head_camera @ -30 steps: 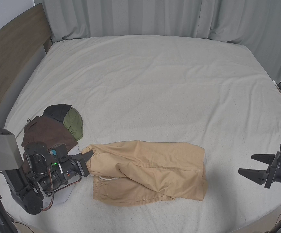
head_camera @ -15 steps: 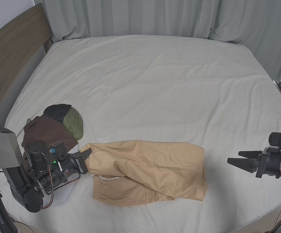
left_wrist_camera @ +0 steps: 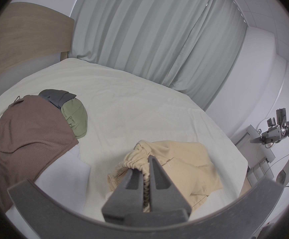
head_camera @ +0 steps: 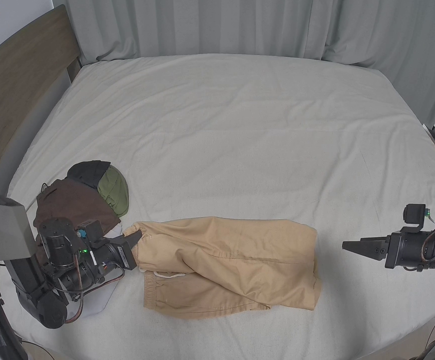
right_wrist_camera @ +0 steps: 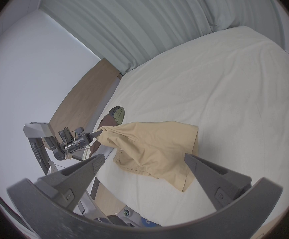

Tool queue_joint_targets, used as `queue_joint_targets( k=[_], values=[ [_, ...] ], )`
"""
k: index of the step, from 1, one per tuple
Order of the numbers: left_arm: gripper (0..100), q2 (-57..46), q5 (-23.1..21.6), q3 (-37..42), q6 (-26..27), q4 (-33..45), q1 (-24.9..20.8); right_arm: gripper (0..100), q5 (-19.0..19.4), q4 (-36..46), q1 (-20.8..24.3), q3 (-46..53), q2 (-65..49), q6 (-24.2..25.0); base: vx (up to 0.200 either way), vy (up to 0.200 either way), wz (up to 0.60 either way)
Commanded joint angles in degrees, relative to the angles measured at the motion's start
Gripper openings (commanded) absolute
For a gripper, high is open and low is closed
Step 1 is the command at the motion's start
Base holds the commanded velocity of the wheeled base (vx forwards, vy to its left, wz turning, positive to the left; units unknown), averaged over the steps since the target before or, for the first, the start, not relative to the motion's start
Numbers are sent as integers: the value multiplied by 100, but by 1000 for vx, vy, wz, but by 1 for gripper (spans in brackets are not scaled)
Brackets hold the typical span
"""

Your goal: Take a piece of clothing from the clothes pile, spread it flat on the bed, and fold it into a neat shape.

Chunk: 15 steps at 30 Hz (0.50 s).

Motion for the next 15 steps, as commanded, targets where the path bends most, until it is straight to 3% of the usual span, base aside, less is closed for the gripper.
queue_joint_targets(
  k=[1, 15],
  values=[
    [0, 24, -1, 13, -4, -14, -9, 100, -1, -124, -25, -61, 257, 92, 0, 0, 0],
    [0, 77, -1, 13, -4, -14, -9, 100, -10, -634, -78, 9, 1118, 241, 0, 0, 0]
  ],
)
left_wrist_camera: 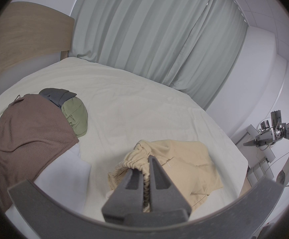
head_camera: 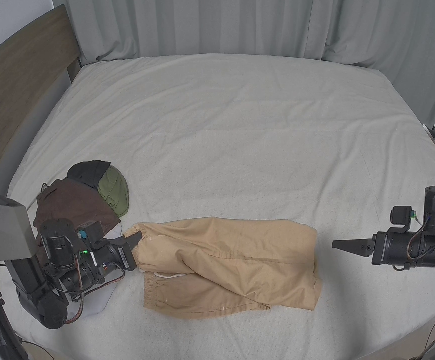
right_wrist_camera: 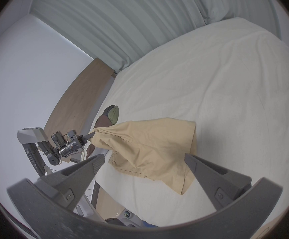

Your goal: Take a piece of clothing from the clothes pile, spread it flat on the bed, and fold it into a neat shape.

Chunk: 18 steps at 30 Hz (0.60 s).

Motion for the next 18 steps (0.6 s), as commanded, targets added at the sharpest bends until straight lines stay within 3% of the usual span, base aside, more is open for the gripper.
queue_joint_targets(
  k=[1, 18],
  values=[
    [0, 44, 0, -3, -4, -14, 0, 100, 1, -24, -12, 7, 288, 43, 0, 0, 0],
    [0, 79, 0, -3, -4, -14, -17, 100, -43, -877, -3, 209, 1404, 139, 0, 0, 0]
  ],
)
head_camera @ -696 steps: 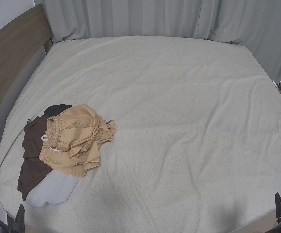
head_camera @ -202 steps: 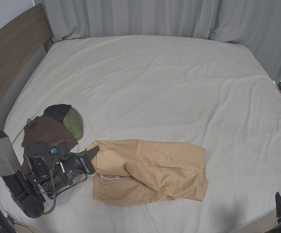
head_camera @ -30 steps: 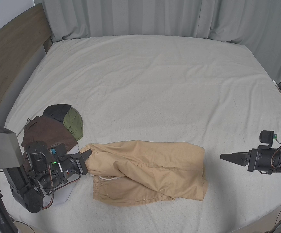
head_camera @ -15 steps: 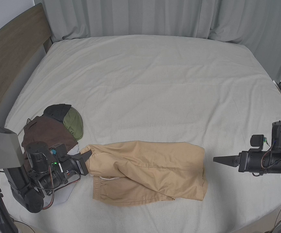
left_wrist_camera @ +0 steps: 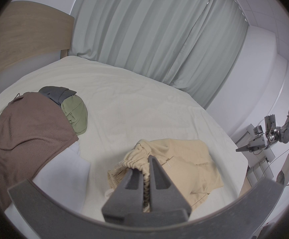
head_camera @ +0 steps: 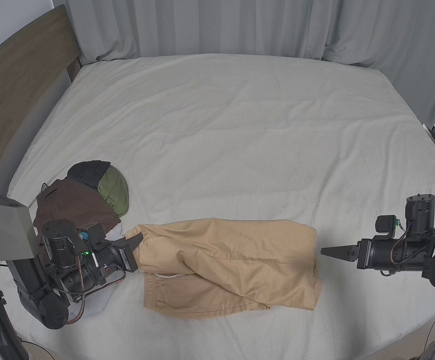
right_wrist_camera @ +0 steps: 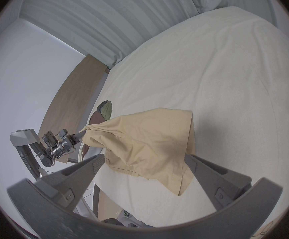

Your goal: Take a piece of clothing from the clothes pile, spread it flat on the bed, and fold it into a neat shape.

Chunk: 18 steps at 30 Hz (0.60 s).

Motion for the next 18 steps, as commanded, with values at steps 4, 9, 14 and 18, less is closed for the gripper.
queue_joint_targets(
  k=[4, 9, 14, 18],
  values=[
    [0, 16, -1, 8, -2, -14, -2, 100, -15, -527, -38, 152, 711, 23, 0, 0, 0],
    [0, 16, -1, 8, -2, -14, -2, 100, -32, -940, -38, 222, 966, 155, 0, 0, 0],
    [0, 7, -1, 8, 7, -14, -2, 100, -41, -1257, -47, 284, 1212, 173, 0, 0, 0],
    [0, 7, -1, 8, 7, -14, -2, 100, -41, -1450, -38, 284, 1440, 173, 0, 0, 0]
  ],
)
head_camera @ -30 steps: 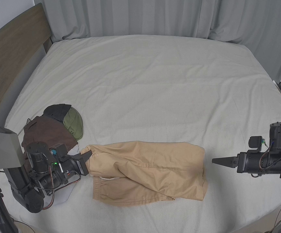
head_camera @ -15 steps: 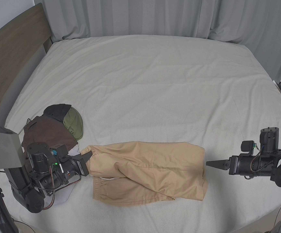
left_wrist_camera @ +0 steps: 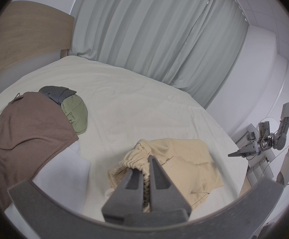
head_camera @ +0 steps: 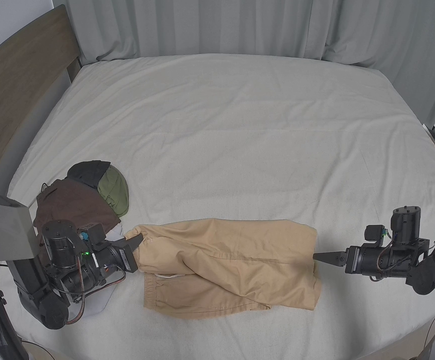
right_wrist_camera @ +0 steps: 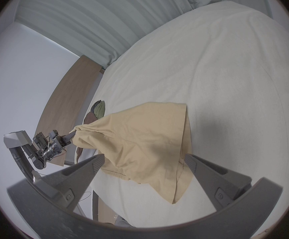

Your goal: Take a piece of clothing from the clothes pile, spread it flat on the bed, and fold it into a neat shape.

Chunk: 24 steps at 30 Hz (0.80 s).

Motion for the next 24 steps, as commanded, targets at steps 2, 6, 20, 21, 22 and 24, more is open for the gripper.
queue_joint_targets(
  k=[2, 6, 20, 21, 22, 24],
  values=[
    [0, 0, -1, 0, 1, -14, 1, 100, 1, -169, 7, 13, 396, 1, 0, 0, 0],
    [0, 0, -1, 0, 1, -14, 1, 100, 1, -389, -2, 13, 642, 27, 0, 0, 0],
    [0, -9, -1, 0, 1, -14, 1, 100, -51, -1119, 42, 31, 1319, 168, 0, 0, 0],
    [0, -9, -1, 0, 1, -14, 1, 100, -51, -1198, 42, 31, 1389, 168, 0, 0, 0],
    [0, -9, -1, 0, 1, -14, 1, 100, -60, -1277, 42, 31, 1460, 168, 0, 0, 0],
    [0, -9, -1, 0, 1, -14, 1, 100, -104, -1417, 51, 31, 1591, 168, 0, 0, 0]
  ],
)
